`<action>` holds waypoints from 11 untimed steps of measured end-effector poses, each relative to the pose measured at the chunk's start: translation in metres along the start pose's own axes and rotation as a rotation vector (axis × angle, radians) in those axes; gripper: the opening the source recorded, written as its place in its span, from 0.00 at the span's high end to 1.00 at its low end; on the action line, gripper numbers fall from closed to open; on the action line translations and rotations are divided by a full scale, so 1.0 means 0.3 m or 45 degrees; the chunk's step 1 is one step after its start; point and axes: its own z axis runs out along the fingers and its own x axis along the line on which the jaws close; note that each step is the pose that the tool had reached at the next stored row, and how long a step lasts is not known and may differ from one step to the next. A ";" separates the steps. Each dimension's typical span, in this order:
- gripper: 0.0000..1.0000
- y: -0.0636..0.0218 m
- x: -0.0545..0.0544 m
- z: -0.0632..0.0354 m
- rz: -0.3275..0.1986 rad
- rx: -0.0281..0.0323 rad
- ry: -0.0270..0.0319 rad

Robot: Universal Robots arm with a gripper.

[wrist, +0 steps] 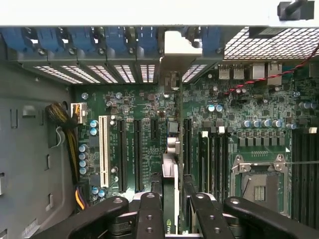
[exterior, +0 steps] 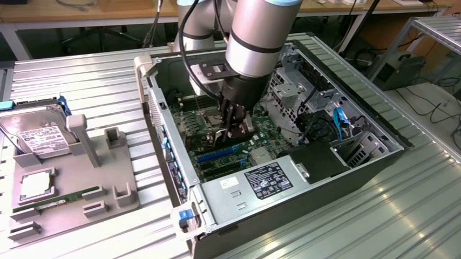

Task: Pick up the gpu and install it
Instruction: 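Insert the gpu into the slot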

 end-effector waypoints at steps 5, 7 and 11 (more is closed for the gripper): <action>0.74 0.001 0.000 0.006 0.000 0.0000 0.0000; 0.74 0.001 0.000 0.008 0.000 0.0000 -0.0001; 0.74 0.004 0.000 0.010 0.001 0.0000 -0.0002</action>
